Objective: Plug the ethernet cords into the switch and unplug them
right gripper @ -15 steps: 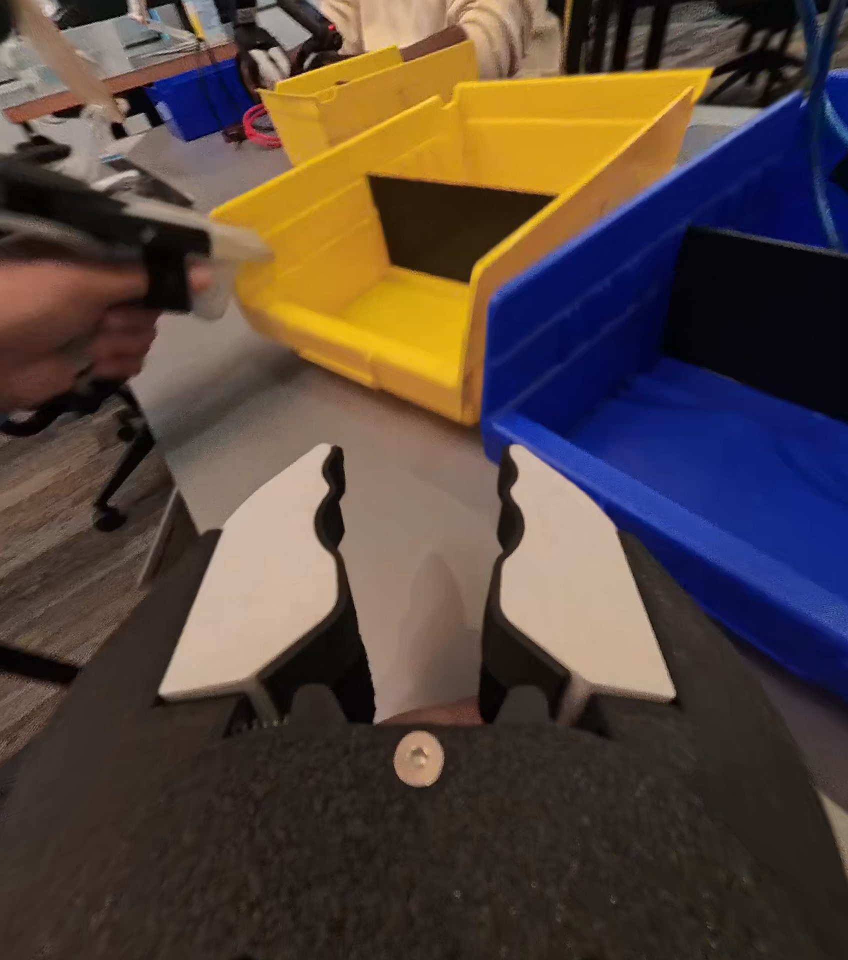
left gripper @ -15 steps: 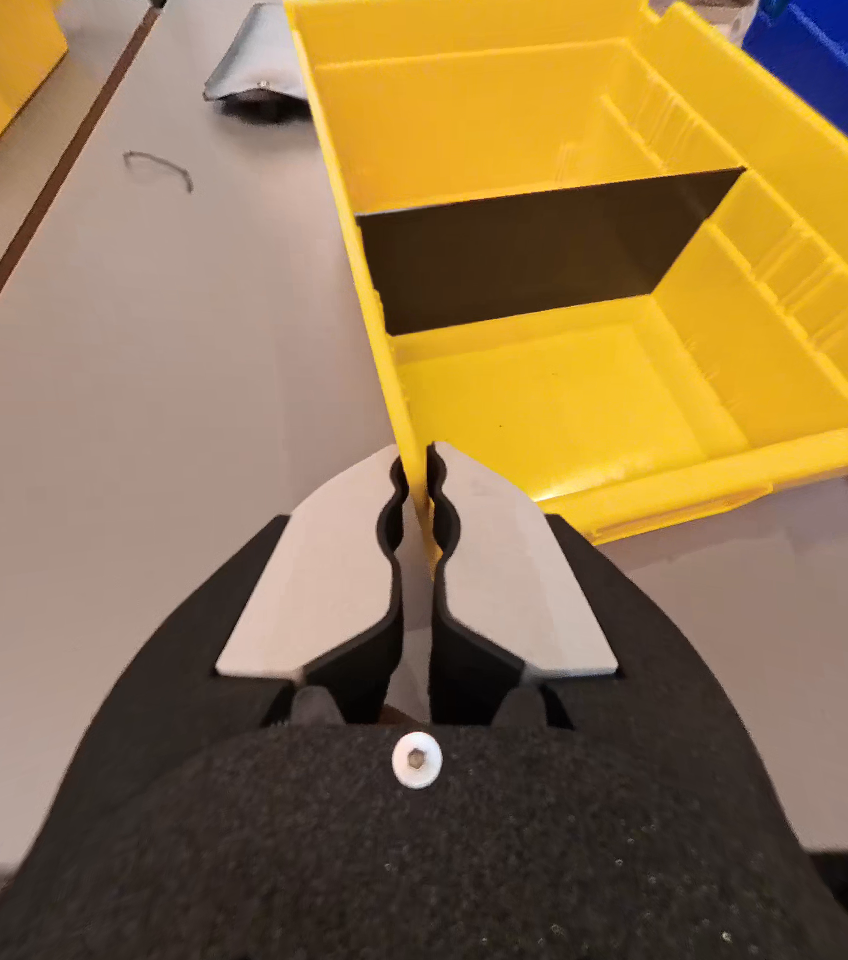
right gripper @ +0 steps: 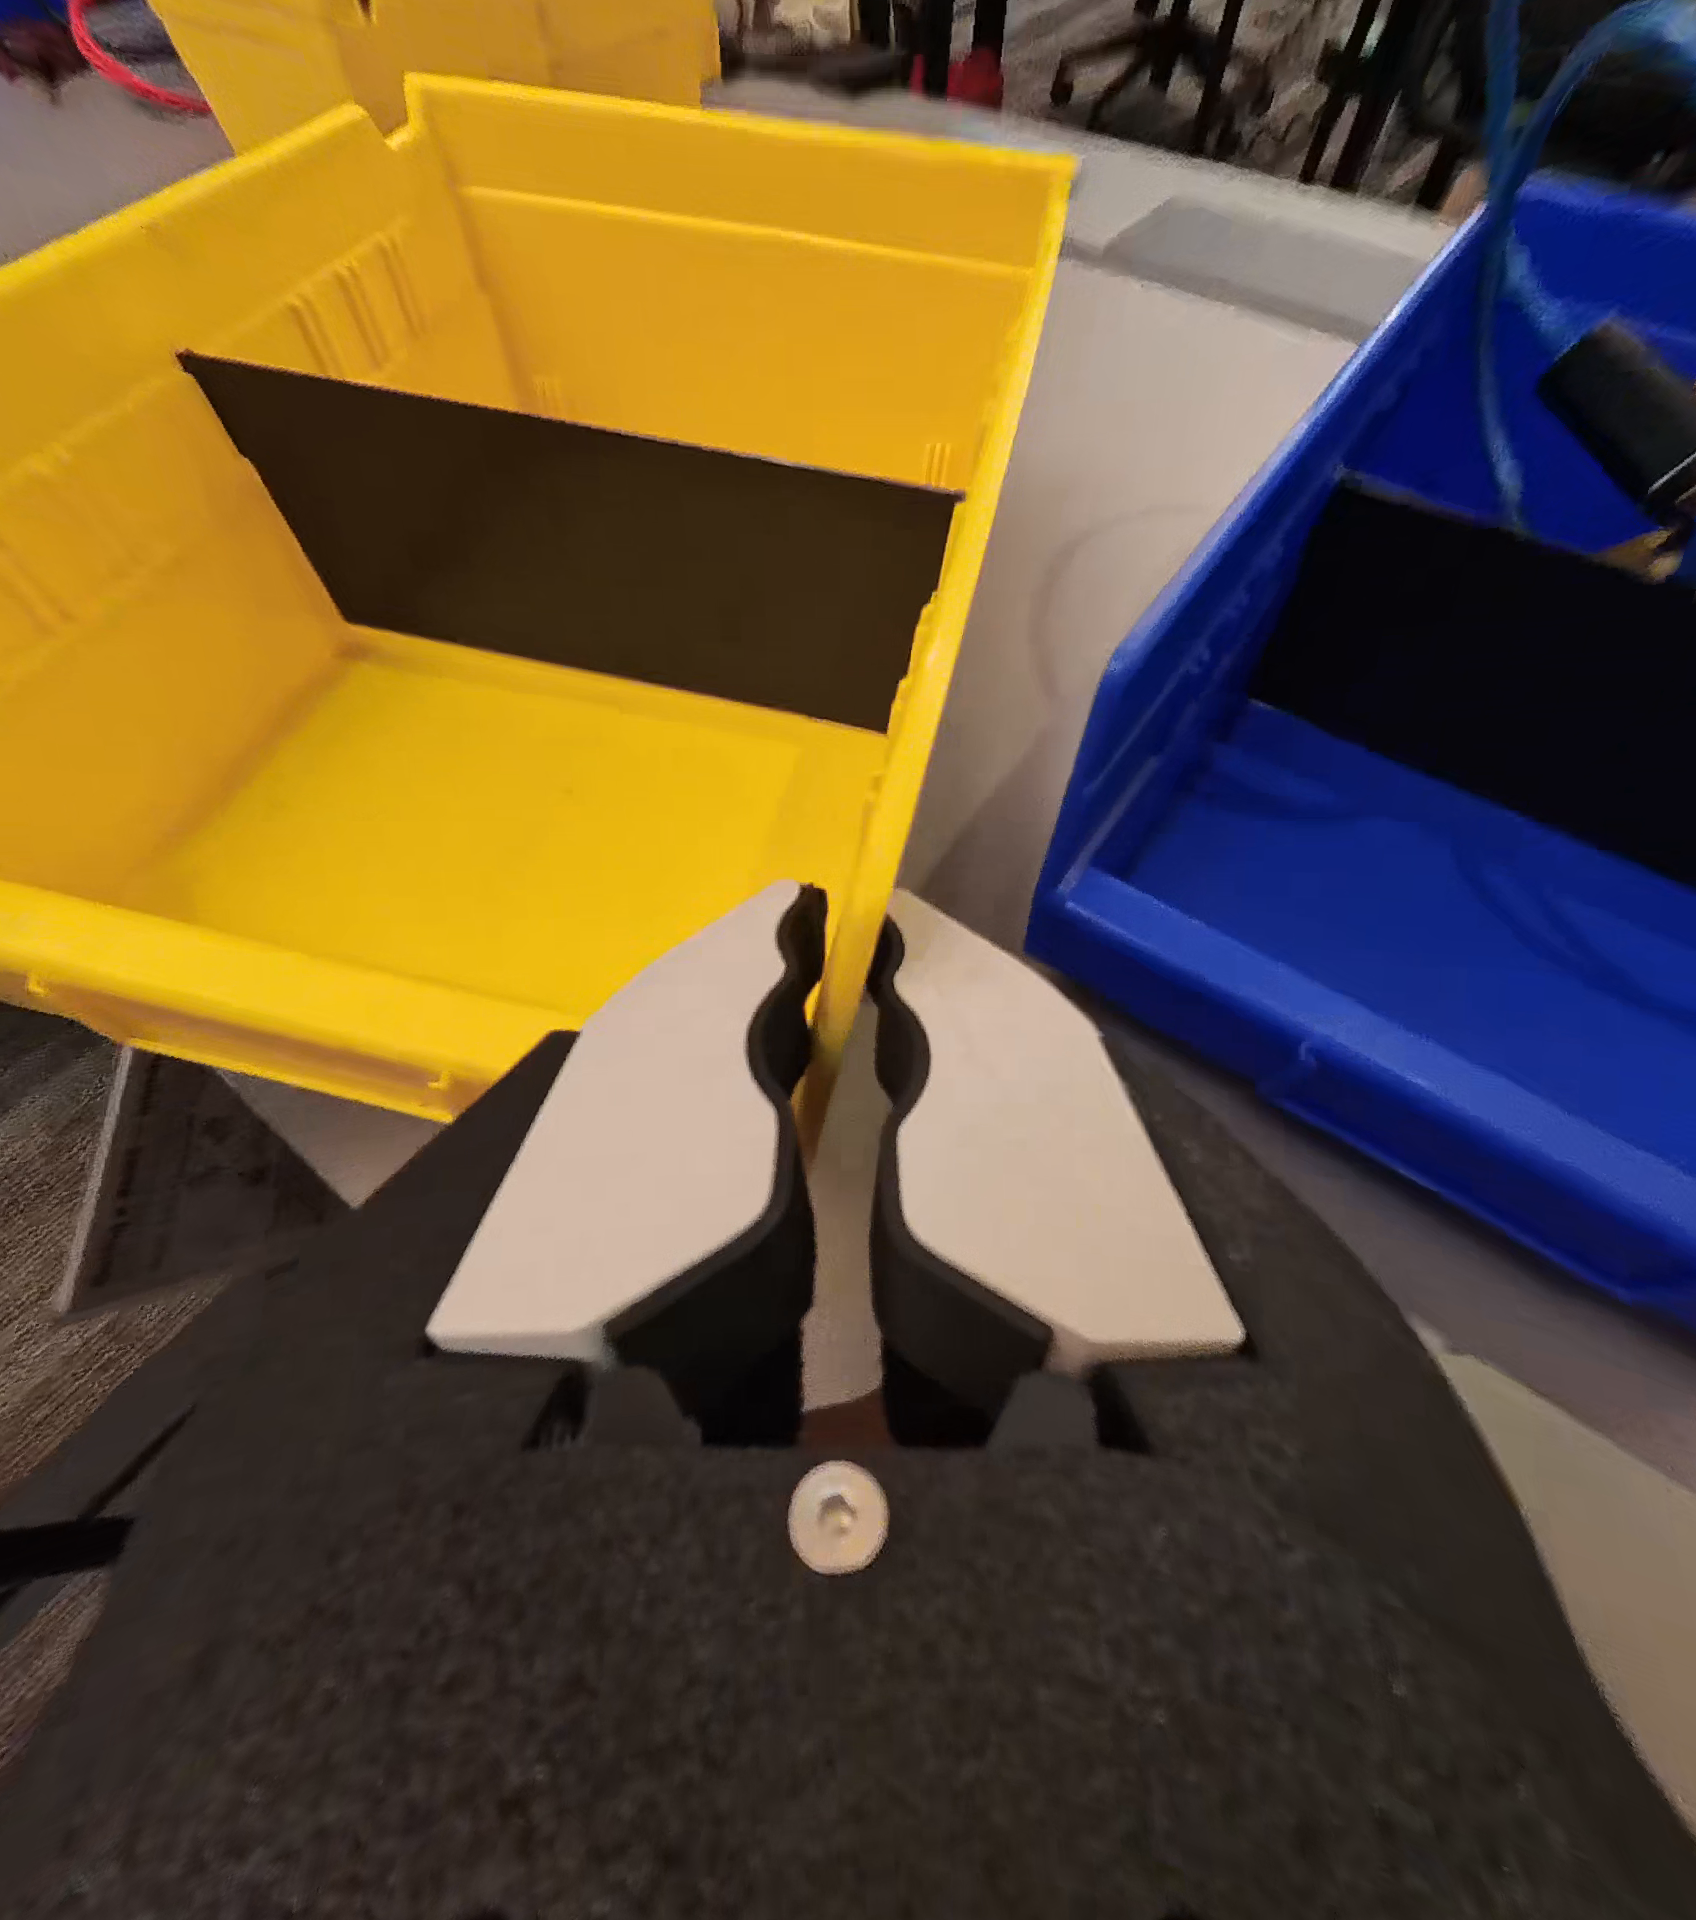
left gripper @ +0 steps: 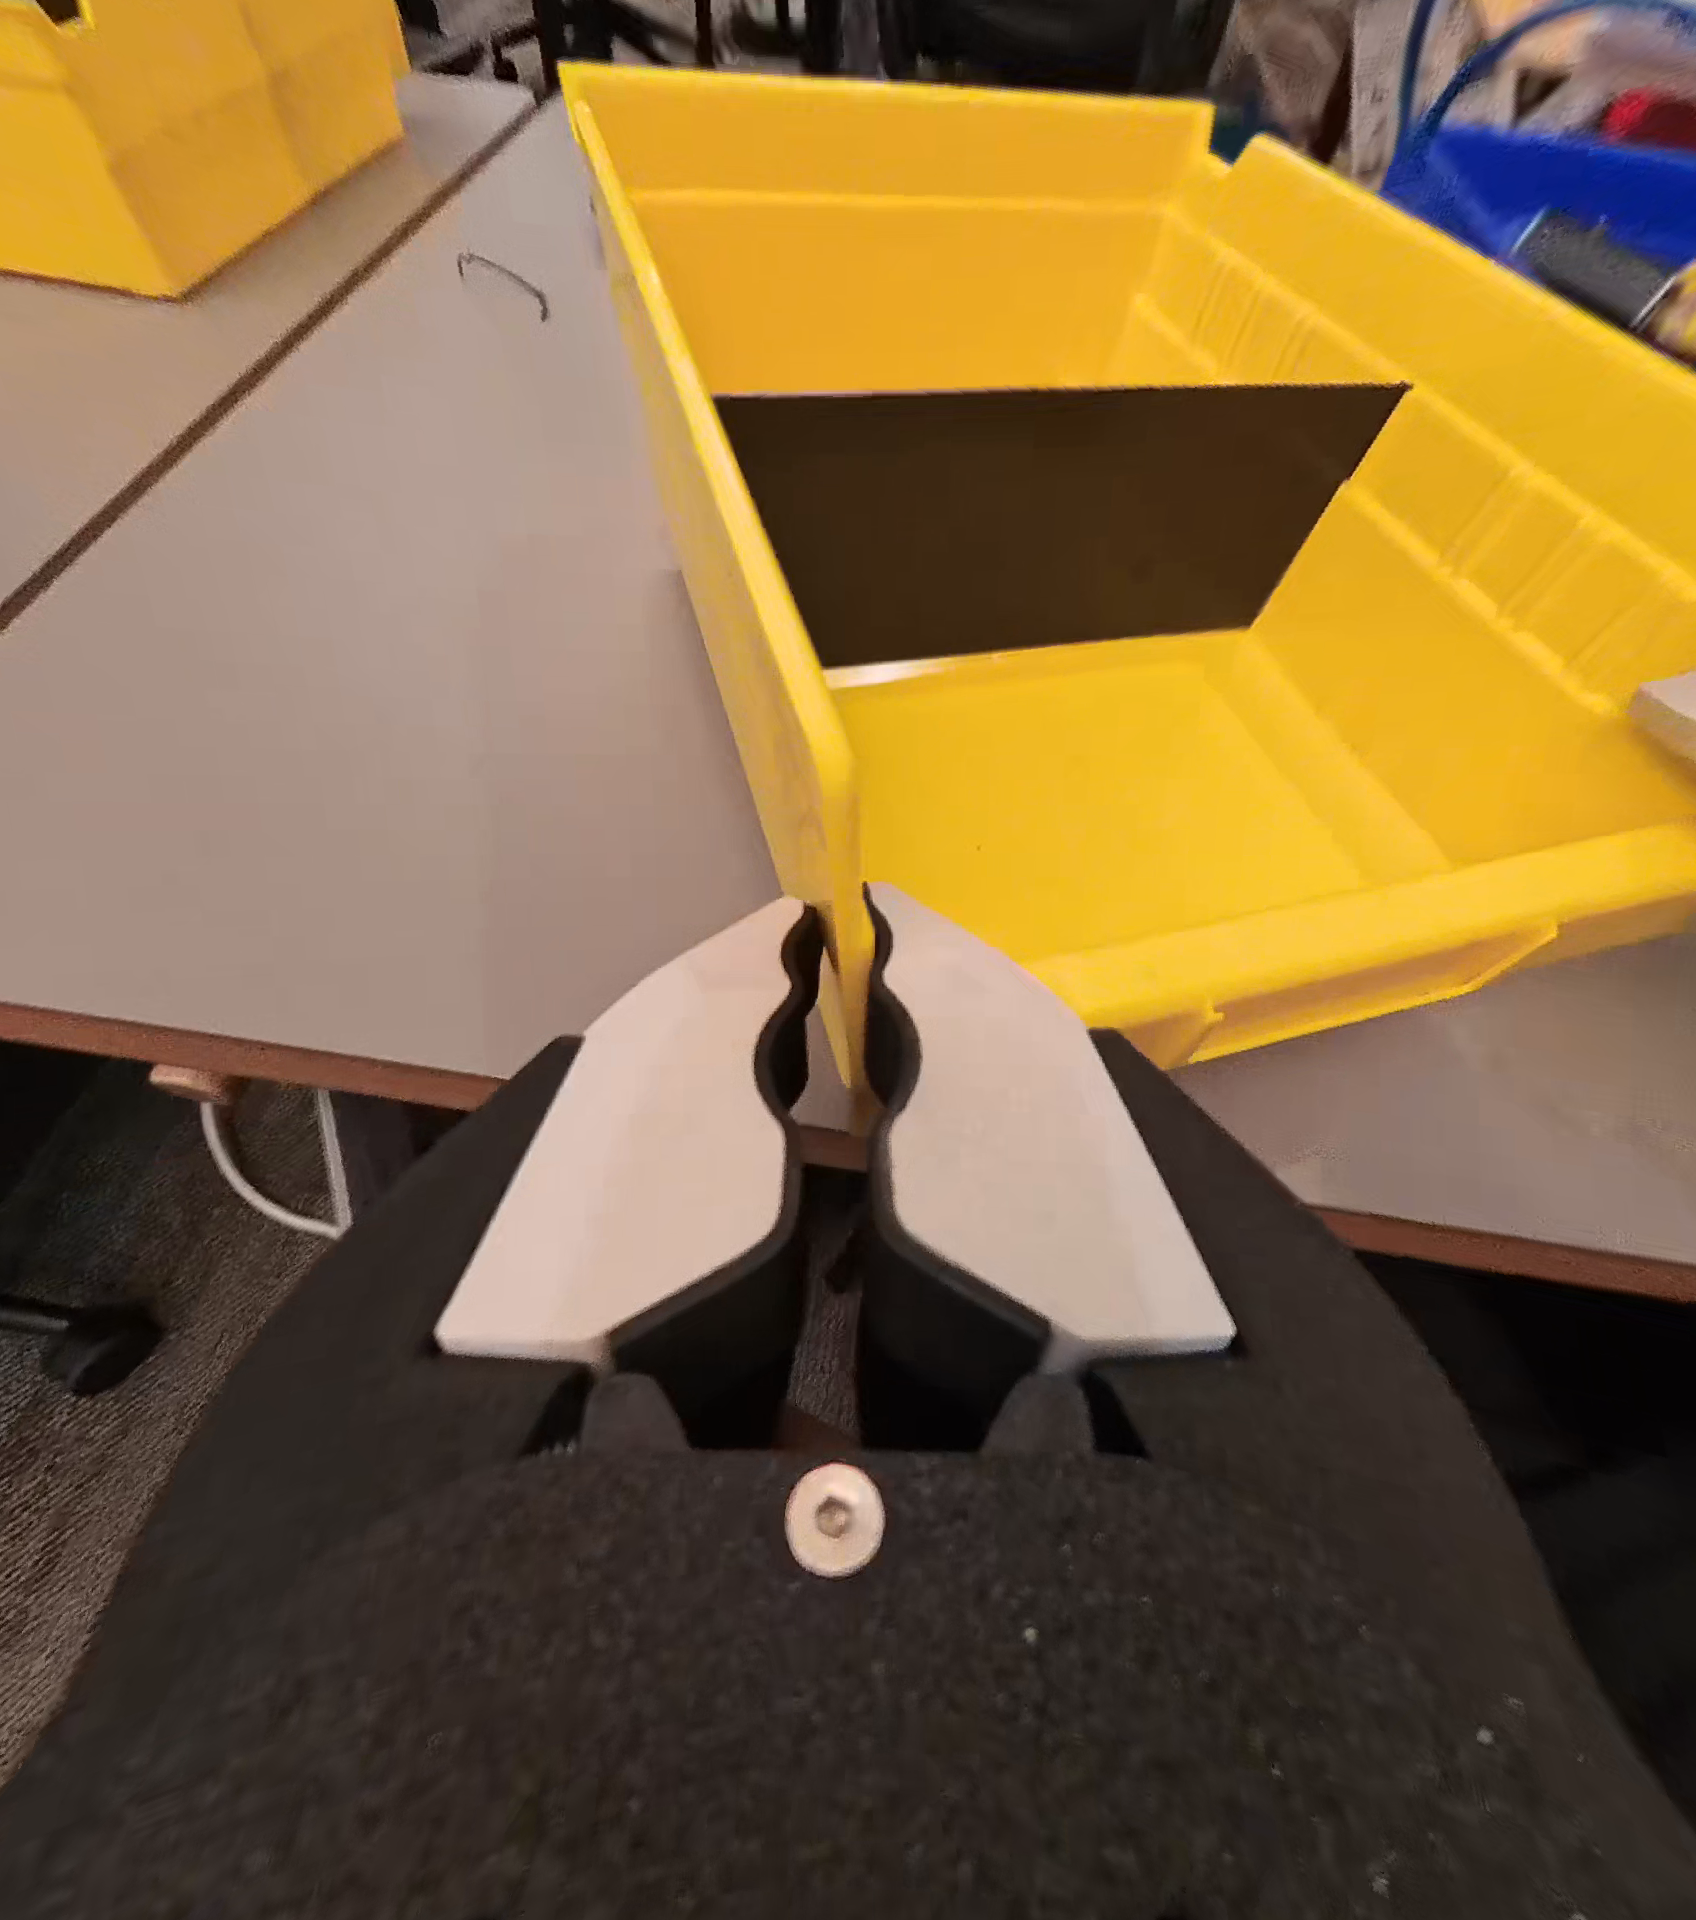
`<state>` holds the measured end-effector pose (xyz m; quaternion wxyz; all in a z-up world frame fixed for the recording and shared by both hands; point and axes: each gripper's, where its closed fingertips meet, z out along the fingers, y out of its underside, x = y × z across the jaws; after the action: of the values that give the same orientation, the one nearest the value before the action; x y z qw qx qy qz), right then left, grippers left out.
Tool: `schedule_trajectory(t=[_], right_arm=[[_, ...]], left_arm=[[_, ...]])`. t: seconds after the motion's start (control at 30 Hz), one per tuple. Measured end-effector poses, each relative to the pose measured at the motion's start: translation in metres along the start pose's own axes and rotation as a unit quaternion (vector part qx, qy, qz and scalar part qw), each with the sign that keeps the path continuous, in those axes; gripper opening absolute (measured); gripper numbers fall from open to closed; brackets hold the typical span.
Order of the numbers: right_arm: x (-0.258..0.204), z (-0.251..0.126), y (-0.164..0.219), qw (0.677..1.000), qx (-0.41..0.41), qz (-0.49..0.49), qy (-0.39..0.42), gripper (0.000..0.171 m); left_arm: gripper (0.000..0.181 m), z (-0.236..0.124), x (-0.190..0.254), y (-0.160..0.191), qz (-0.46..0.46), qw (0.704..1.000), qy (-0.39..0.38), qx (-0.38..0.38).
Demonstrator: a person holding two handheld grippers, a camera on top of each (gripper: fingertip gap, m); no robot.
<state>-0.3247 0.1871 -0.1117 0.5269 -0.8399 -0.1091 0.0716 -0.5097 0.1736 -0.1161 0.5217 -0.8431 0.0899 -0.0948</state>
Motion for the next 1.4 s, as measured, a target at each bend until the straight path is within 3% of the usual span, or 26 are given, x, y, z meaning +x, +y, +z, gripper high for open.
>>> schedule_trajectory(t=[0.03,0.17,0.33,0.47,0.6,0.73,0.83,0.93,1.1,1.4], right_arm=[[0.003,-0.007,-0.009,1.0,0.024,-0.012,0.009,0.006],[0.027,-0.041,-0.055,0.994,0.098,-0.037,0.035,0.005],[0.092,-0.113,-0.124,0.973,0.203,-0.04,0.106,0.004],[0.166,-0.178,-0.161,0.952,0.232,-0.057,0.193,0.004],[0.274,-0.232,-0.156,0.935,0.18,-0.046,0.301,0.005],[0.39,-0.272,-0.104,0.93,0.132,0.0,0.342,0.005],[0.467,-0.284,-0.043,0.929,0.098,0.032,0.355,0.004],[0.519,-0.282,0.021,0.933,0.078,0.058,0.346,0.004],[0.556,-0.264,0.094,0.94,0.053,0.112,0.317,0.004],[0.562,-0.226,0.137,0.949,-0.037,0.154,0.273,0.004]], left_arm=[[0.005,-0.005,0.004,-0.005,-0.002,1.0,-0.003,0.016],[0.005,-0.024,0.036,-0.045,0.036,0.995,-0.011,0.096],[0.006,-0.037,0.111,-0.125,0.085,0.975,0.029,0.204],[0.005,-0.025,0.196,-0.182,0.098,0.962,0.104,0.232],[0.005,0.004,0.316,-0.207,0.104,0.954,0.186,0.211],[0.005,0.041,0.445,-0.183,0.108,0.949,0.241,0.173],[0.005,0.073,0.525,-0.133,0.12,0.953,0.247,0.128],[0.005,0.101,0.577,-0.081,0.135,0.957,0.242,0.087],[0.005,0.127,0.609,-0.033,0.175,0.957,0.228,0.047],[0.009,0.149,0.602,0.007,0.167,0.951,0.259,-0.029]])
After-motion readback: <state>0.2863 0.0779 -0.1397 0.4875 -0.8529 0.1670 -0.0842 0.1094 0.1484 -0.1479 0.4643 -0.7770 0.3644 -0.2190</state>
